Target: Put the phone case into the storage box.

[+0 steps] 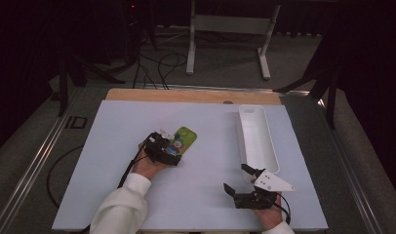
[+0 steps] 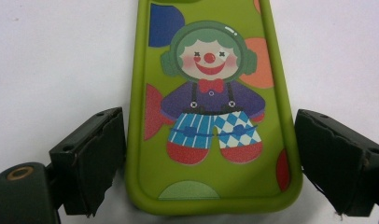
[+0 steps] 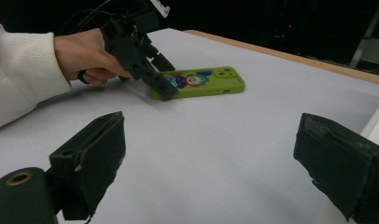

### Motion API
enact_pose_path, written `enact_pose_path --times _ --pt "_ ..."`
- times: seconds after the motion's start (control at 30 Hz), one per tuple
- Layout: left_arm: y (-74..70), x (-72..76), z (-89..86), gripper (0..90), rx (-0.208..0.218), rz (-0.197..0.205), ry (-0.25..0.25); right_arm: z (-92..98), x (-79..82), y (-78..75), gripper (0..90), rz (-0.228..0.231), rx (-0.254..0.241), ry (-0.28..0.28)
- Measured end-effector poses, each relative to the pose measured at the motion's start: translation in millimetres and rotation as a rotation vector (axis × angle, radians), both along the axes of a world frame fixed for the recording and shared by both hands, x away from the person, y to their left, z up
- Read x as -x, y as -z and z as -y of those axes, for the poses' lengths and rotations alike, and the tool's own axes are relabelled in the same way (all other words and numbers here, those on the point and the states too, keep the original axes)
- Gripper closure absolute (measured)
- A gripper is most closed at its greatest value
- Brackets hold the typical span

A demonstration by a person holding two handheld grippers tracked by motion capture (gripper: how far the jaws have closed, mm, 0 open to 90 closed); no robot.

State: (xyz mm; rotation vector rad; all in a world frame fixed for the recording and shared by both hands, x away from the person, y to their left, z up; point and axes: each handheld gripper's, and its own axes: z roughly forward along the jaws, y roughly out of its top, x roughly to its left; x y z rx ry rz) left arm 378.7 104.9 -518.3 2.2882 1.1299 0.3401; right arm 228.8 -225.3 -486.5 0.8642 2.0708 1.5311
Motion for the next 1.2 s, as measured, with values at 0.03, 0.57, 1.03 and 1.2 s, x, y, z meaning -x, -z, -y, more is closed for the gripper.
enact_pose_path --times 0.03,0.57,1.03,1.2 --pt "0.0 0.0 0.1 11.1 0.0 0.0 0.0 -0.1 0.0 0.0 8.9 0.0 0.0 0.0" --pt "-0.9 -0.7 -0.4 15.1 -0.015 0.002 0.013 -0.2 -0.3 0.0 9.0 0.0 0.0 -0.001" --pt "-4.6 2.8 0.2 16.1 -0.054 0.049 0.006 0.2 -0.1 -0.4 9.0 -0.001 -0.003 0.0" --pt "-9.1 4.3 -1.2 16.2 -0.045 0.068 0.002 0.1 -0.2 -0.4 9.0 -0.001 -0.003 0.0"
